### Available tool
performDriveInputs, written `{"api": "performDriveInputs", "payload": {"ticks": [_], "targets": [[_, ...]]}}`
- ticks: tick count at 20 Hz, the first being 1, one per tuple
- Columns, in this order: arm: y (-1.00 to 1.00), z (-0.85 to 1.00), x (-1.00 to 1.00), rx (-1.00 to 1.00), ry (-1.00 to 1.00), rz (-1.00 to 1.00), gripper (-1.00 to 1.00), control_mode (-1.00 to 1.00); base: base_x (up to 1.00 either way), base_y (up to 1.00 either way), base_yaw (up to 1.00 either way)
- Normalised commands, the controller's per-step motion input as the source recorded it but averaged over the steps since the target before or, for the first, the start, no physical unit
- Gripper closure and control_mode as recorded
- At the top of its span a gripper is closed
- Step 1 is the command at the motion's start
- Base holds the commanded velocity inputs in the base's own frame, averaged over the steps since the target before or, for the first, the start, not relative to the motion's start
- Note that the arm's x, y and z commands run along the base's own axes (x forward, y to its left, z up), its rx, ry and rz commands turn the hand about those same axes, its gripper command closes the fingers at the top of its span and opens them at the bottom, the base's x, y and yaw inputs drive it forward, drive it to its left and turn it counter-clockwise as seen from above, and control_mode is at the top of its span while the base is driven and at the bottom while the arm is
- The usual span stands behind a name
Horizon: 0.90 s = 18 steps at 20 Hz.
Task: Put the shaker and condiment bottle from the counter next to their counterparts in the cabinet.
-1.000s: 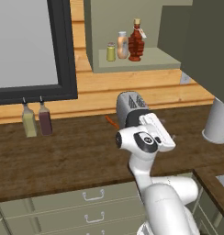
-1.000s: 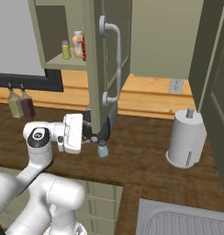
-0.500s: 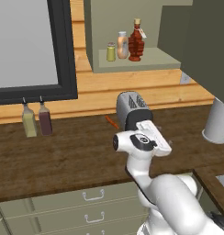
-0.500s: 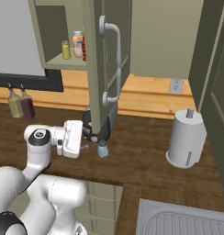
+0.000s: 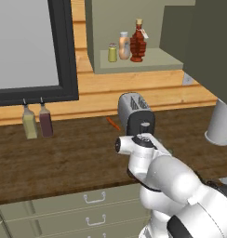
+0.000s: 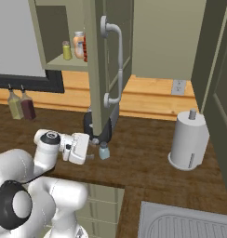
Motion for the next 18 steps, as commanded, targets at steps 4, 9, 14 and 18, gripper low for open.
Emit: {"api": "performDriveInputs", "payload": {"ticks": [4, 9, 14, 18], "targets": [[0.00, -0.05, 0.02, 0.03, 0.02, 0.01, -1.00, -1.00, 0.00, 0.00, 0.00], [0.00, -0.34, 0.00, 0.00, -0.04, 0.30, -1.00, -1.00, 0.00, 0.00, 0.00], [-0.23, -0.38, 0.00, 0.00, -0.04, 0.43, -1.00, -1.00, 0.00, 0.00, 0.00], [-0.20, -0.25, 0.00, 0.00, 0.04, 0.14, -1.00, -1.00, 0.00, 0.00, 0.00]]}}
